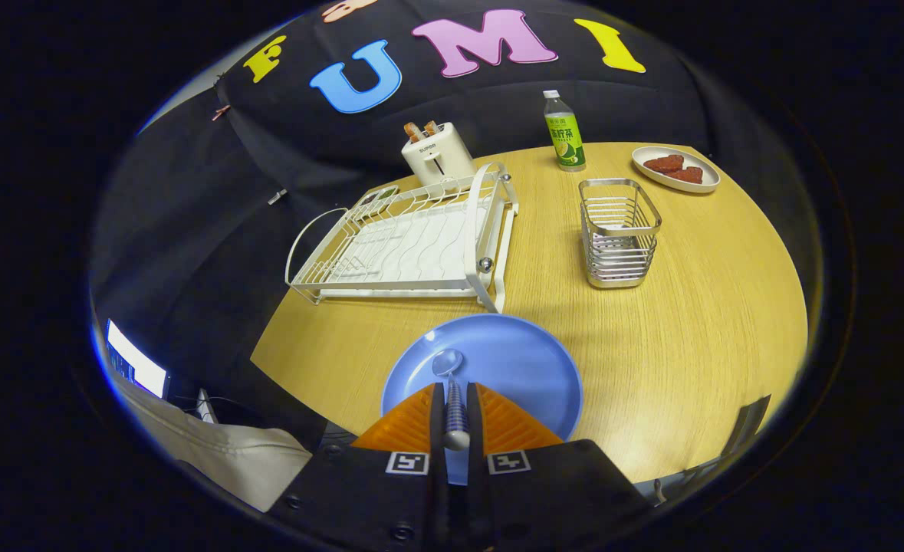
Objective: Take the plate from the dish rack, then take the spoon from the basket and place it into the plate.
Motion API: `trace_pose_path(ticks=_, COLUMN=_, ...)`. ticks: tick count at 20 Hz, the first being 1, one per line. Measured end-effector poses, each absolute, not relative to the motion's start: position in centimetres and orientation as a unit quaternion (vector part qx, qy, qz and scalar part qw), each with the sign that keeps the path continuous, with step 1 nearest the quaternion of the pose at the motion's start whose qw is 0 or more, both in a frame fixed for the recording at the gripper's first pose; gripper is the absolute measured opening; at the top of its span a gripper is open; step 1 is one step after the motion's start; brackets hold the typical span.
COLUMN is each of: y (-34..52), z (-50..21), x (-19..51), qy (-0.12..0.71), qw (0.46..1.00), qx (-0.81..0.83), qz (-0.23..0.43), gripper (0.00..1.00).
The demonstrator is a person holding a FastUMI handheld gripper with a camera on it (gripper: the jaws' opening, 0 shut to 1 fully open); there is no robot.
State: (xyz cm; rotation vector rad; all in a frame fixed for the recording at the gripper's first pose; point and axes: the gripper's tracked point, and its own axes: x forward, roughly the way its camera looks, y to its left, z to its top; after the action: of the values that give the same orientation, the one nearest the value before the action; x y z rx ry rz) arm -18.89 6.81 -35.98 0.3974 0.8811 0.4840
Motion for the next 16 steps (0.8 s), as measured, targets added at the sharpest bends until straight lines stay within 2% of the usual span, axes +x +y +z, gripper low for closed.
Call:
trace_pose_path(ticks=6, y=6.3, z=-39.9, x=-20.5, qy=0.467, qw=0.843, qx=0.157, qz=0.214, gripper=0.20)
trace_pose_path(ticks=9, y=6.3, z=-41.3, x=-21.0, qy=0.486, qw=0.838, qx=0.139, qz=0.206, gripper=0.16)
trace_pose_path(ticks=10, y=6.3, z=-41.3, x=-21.1, qy=0.487, qw=0.838, qx=0.137, qz=0.205, gripper=0.24)
trace_pose_path(ticks=11, y=6.4, z=-41.3, x=-20.9, qy=0.488, qw=0.838, qx=0.135, qz=0.203, gripper=0.27)
trace_pose_path(ticks=15, y=6.2, z=-41.3, x=-20.6, qy=0.486, qw=0.842, qx=0.121, qz=0.202, gripper=0.72)
trace_pose_path(ticks=16, y=6.0, z=-41.1, x=-20.6, qy=0.487, qw=0.841, qx=0.119, qz=0.203, gripper=0.96)
